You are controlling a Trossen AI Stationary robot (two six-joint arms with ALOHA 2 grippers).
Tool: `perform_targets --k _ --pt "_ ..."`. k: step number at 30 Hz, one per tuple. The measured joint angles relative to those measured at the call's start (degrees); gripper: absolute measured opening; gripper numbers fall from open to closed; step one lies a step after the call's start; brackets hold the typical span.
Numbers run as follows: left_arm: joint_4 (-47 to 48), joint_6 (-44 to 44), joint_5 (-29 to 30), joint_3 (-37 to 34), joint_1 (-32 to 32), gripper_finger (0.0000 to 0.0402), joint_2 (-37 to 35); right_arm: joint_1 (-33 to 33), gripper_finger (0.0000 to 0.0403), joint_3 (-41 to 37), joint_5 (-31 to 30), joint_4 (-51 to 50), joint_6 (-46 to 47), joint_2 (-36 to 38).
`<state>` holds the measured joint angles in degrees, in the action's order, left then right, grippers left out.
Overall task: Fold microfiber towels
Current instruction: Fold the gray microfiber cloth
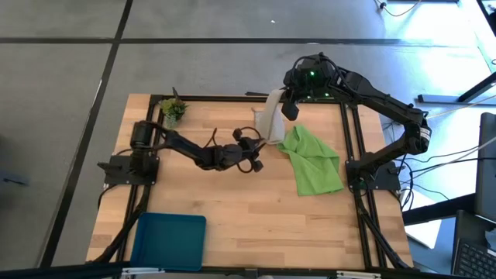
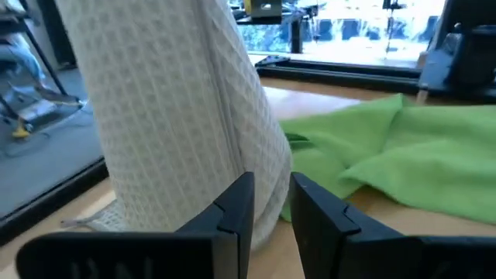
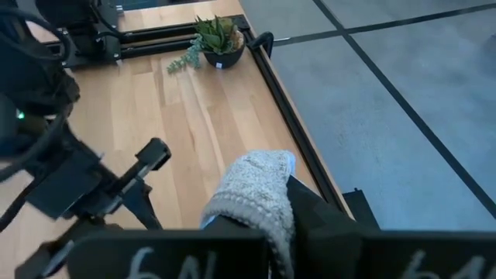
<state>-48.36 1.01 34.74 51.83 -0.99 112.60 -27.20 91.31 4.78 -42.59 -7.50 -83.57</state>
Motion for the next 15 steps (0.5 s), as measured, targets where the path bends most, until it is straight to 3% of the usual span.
perform_targets --k 10,15 --pt "-0.2 -9.9 4.6 11.8 0.0 0.0074 6.3 0.0 0.0006 0.0 0.0 0.0 1.1 0.0" --pt "0.0 -12.9 16.9 12.3 1.3 0.0074 6.3 0.0 0.0006 0.0 0.0 0.0 1.3 0.0"
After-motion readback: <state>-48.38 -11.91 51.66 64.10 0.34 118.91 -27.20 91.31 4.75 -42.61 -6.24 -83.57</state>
